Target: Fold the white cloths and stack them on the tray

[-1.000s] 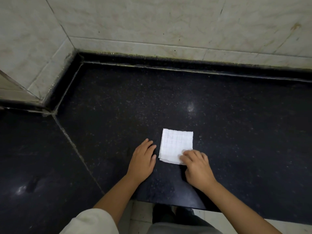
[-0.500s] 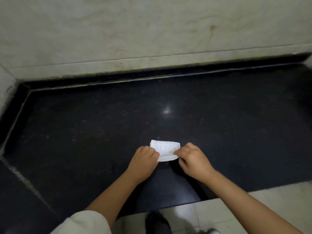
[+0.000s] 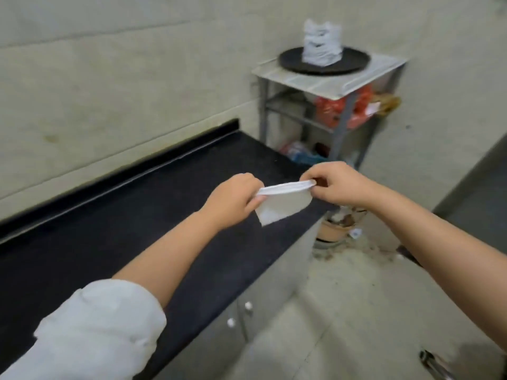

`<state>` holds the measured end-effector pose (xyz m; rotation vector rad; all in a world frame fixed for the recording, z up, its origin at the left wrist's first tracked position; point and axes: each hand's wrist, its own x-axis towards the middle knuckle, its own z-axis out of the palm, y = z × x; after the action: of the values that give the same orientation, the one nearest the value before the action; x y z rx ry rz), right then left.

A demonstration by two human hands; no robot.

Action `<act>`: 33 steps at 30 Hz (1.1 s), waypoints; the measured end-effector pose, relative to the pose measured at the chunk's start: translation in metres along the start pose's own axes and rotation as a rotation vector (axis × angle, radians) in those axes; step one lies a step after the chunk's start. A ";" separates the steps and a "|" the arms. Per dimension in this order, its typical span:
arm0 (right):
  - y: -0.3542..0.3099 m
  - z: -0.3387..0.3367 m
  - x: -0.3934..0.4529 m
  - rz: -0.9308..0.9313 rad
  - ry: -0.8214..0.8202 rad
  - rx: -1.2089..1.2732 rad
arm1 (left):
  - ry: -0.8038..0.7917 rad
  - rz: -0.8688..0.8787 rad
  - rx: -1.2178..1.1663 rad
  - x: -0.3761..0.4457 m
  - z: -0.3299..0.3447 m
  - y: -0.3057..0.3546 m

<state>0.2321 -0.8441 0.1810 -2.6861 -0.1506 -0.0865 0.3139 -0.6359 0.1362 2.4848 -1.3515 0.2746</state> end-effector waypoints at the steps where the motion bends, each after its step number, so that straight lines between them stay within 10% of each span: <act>1: 0.020 -0.022 -0.001 0.027 0.025 0.001 | 0.005 0.003 -0.028 0.030 -0.001 0.015; 20: 0.312 -0.301 0.271 0.051 0.144 -0.014 | 0.242 -0.274 -0.443 0.529 -0.007 -0.005; 33: 0.407 -0.350 0.532 -0.171 0.384 0.127 | 0.571 -0.539 0.002 0.723 -0.009 -0.112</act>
<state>0.7964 -1.3119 0.3660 -2.4708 -0.2549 -0.6185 0.7976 -1.1423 0.3465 2.3855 -0.4419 0.7728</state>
